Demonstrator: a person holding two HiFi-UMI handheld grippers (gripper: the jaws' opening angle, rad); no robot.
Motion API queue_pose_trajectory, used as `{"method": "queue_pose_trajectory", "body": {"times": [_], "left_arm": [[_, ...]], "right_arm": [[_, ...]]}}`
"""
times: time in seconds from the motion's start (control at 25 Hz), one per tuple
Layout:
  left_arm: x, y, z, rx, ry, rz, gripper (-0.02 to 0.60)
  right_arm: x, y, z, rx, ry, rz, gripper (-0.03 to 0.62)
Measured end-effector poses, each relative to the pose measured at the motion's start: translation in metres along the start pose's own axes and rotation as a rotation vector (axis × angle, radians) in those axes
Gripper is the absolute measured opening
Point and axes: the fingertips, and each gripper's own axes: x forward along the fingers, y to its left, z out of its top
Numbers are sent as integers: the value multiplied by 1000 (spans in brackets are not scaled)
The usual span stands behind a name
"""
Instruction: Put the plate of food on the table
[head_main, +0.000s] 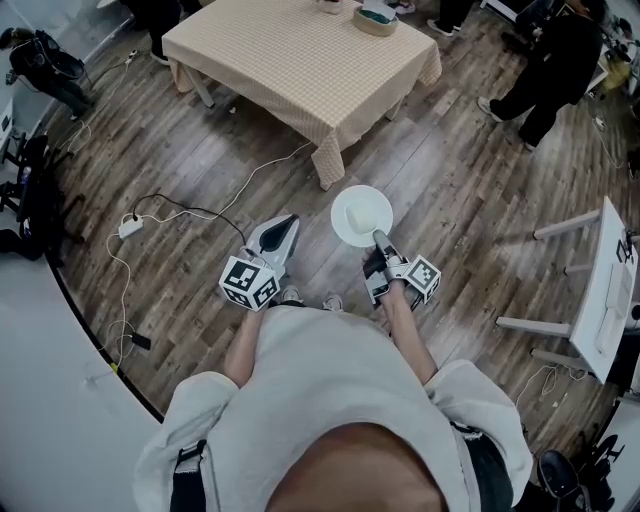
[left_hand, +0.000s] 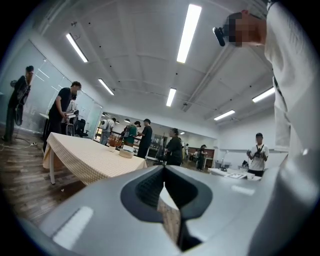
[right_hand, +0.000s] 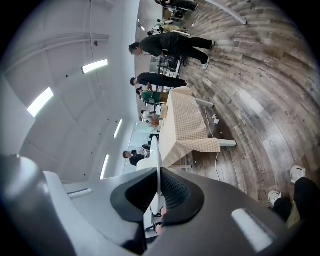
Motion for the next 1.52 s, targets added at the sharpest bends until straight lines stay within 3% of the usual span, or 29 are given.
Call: {"method": "queue_pose_trajectory", "body": {"times": [0.4,0.52,0.92,1.2,1.52], "left_arm": [[8,-7,-9,-5,-9,47,9],[12,-2,-10,-9,-9,56,9],[62,13,-9,-19,-11,23,9],[92,47,-13,-38,-6,12,9],[151,121,-8,-66,13,-17,9]], "right_arm": [[3,-3,19,8,17,41,14],[6,-9,24,-12,21,-4,14],[33,-12,59,-20,10,-18,14],[70,-14,76,-32,6,-20,14],[151,-14,96,-30,4,-66,15]]}}
